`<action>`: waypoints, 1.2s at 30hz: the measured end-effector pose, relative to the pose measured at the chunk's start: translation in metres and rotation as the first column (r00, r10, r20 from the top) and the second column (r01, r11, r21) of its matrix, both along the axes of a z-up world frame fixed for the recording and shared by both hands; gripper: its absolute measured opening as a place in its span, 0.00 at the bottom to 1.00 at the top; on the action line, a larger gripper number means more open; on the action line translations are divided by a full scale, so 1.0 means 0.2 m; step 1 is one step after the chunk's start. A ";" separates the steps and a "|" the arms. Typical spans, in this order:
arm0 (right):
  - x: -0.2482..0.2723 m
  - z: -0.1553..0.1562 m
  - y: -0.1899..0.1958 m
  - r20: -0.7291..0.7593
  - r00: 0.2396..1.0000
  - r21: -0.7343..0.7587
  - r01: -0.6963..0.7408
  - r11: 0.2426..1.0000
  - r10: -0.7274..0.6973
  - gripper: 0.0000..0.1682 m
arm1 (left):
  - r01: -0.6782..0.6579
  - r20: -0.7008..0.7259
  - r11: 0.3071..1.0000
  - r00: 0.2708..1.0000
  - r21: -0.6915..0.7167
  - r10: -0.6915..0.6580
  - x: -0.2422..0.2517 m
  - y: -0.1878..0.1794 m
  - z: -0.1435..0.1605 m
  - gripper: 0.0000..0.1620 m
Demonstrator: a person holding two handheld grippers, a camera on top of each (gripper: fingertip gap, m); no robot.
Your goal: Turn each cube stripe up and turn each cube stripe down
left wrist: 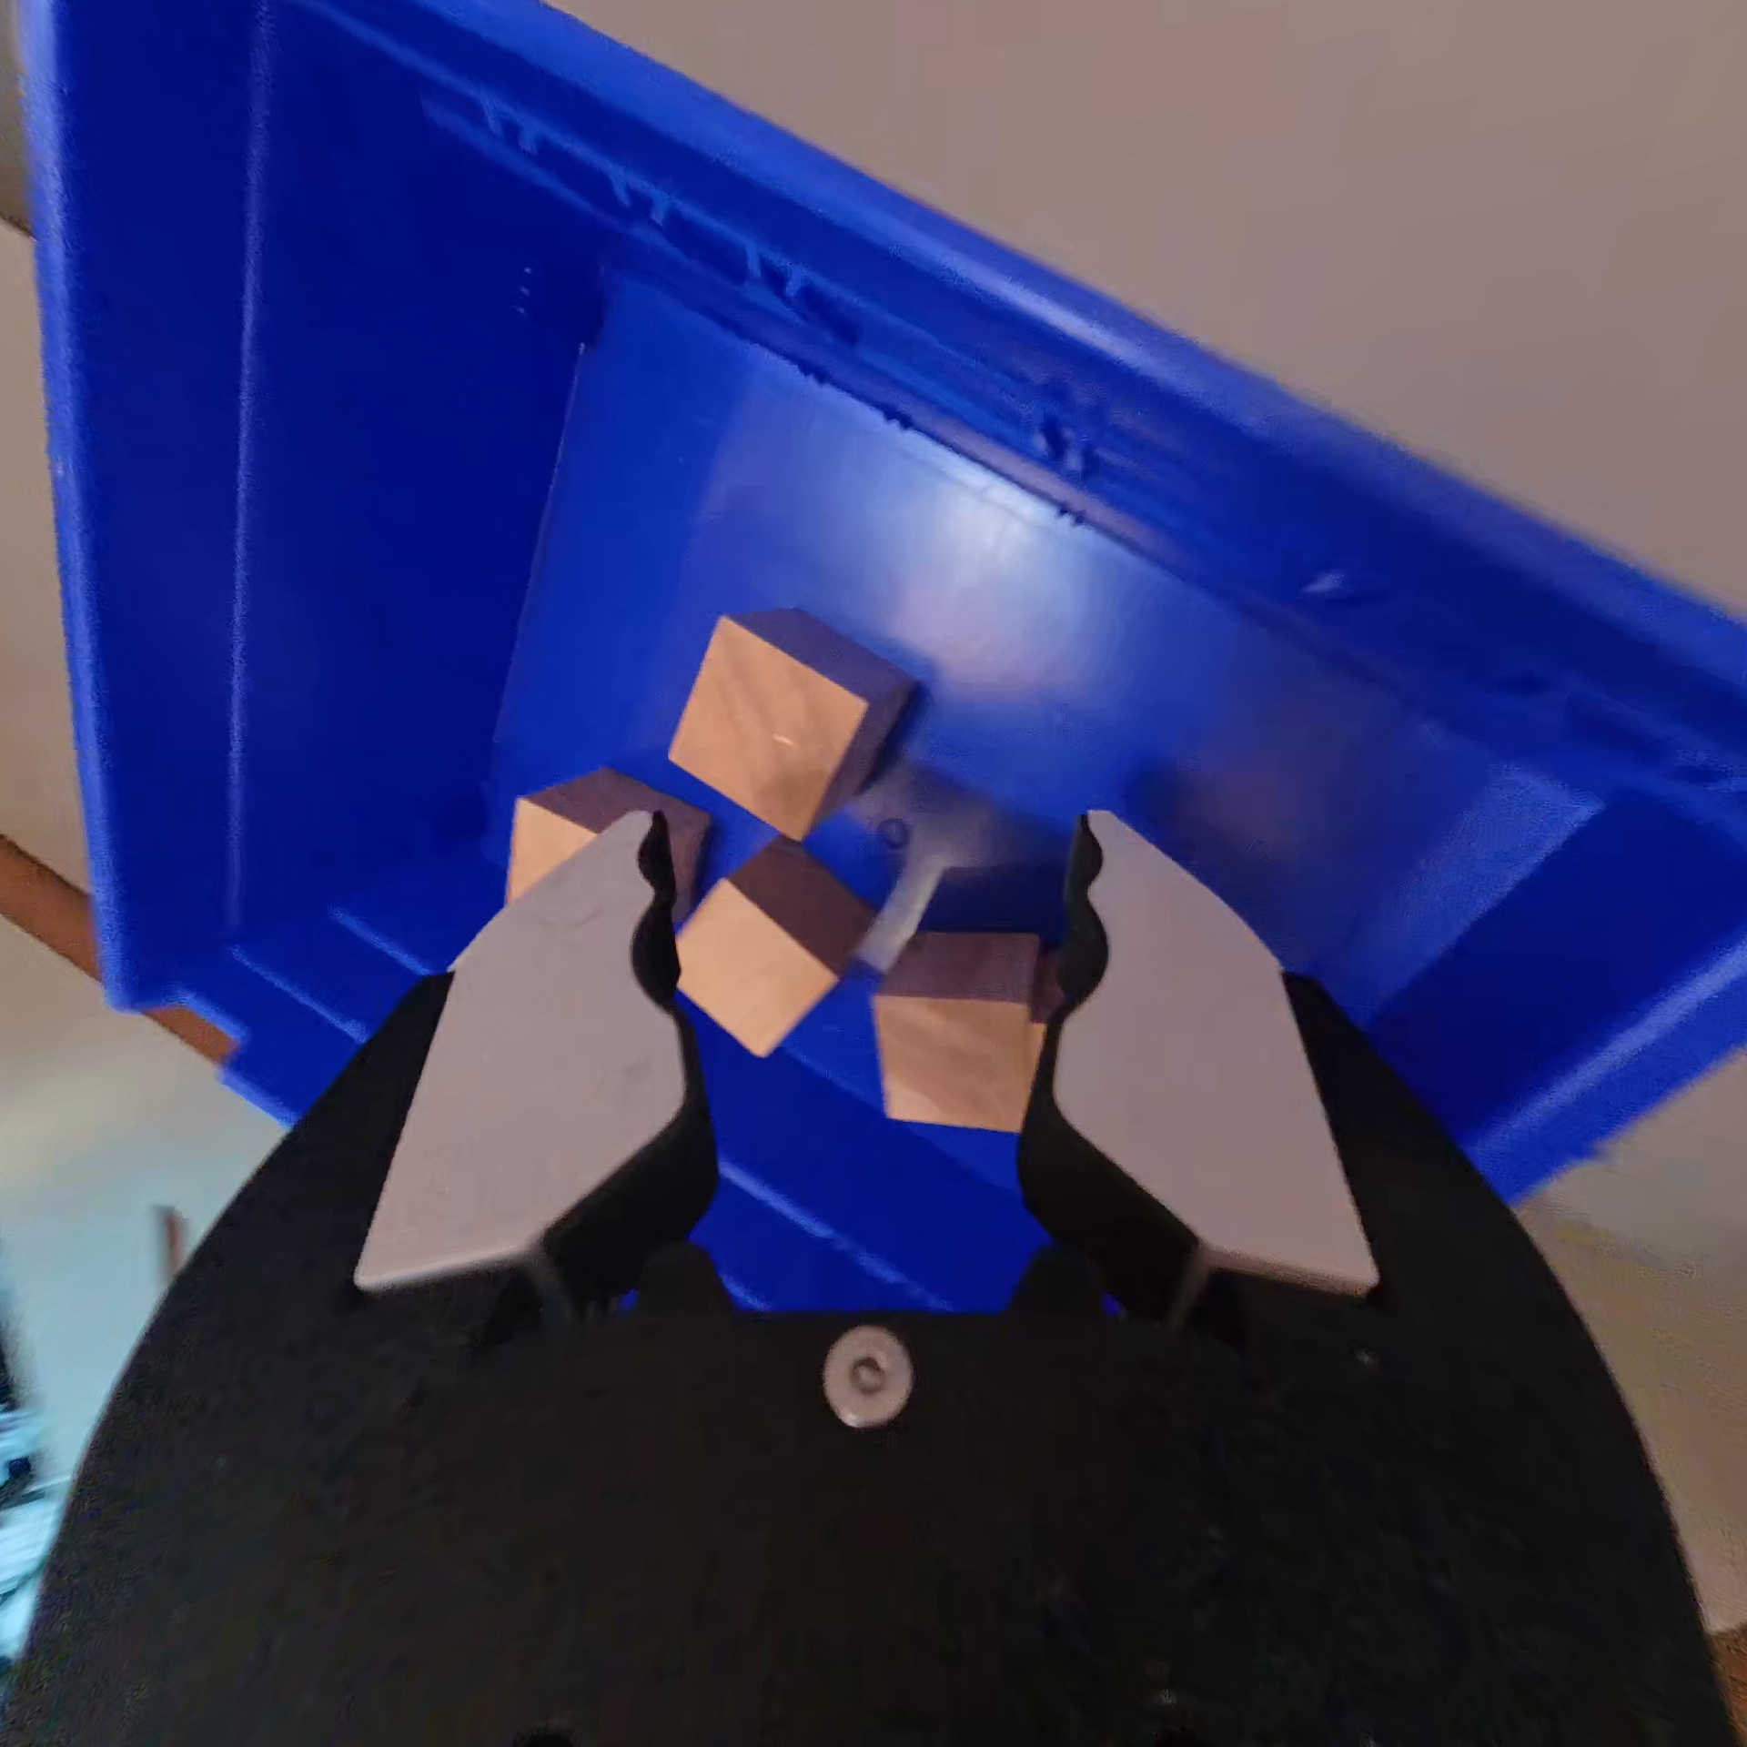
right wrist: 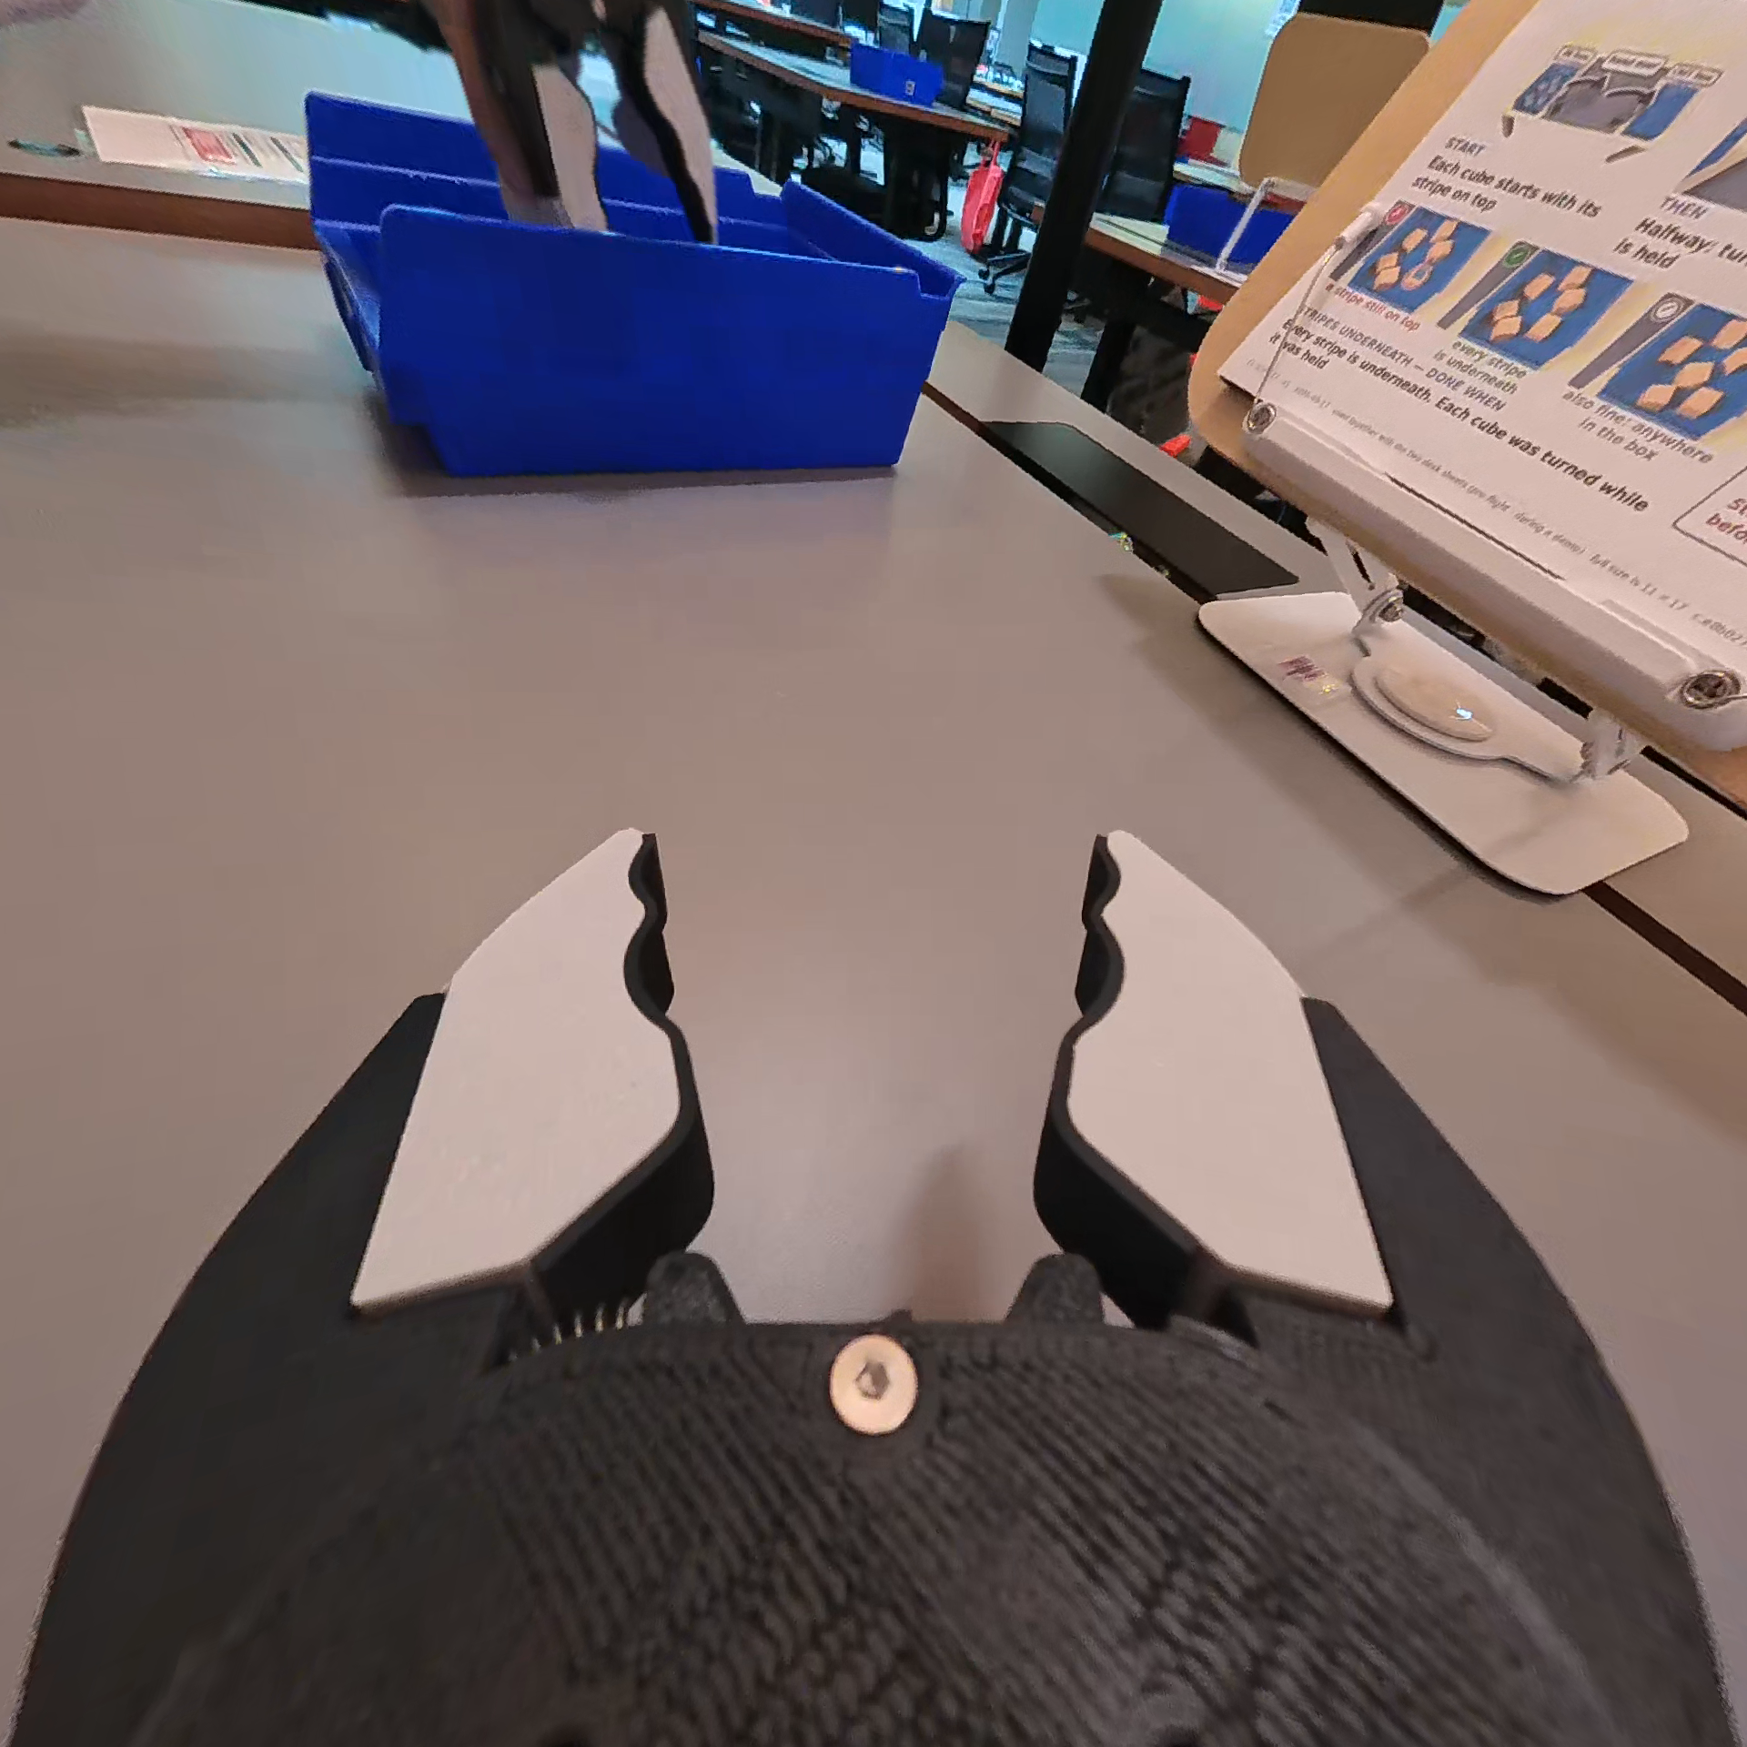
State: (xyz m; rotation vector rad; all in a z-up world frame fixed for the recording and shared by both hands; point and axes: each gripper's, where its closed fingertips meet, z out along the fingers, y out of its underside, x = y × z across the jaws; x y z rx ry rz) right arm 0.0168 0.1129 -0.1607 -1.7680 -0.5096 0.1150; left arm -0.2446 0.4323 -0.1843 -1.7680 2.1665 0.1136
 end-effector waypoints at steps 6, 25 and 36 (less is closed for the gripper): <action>0.01 0.00 -0.01 -0.030 1.000 0.011 -0.004 1.000 0.004 0.50 | 0.170 -0.236 0.983 0.960 0.071 -0.149 0.02 0.13 -0.12 0.44; 0.02 0.02 -0.02 -0.030 1.000 0.046 -0.006 0.999 0.007 0.50 | 0.116 -0.173 0.993 0.978 -0.003 -0.114 0.09 0.14 -0.14 0.30; 0.00 0.14 -0.03 0.064 0.998 0.190 0.012 0.982 -0.025 0.50 | 0.183 0.754 0.885 0.612 -0.428 0.239 0.53 -0.45 0.83 0.29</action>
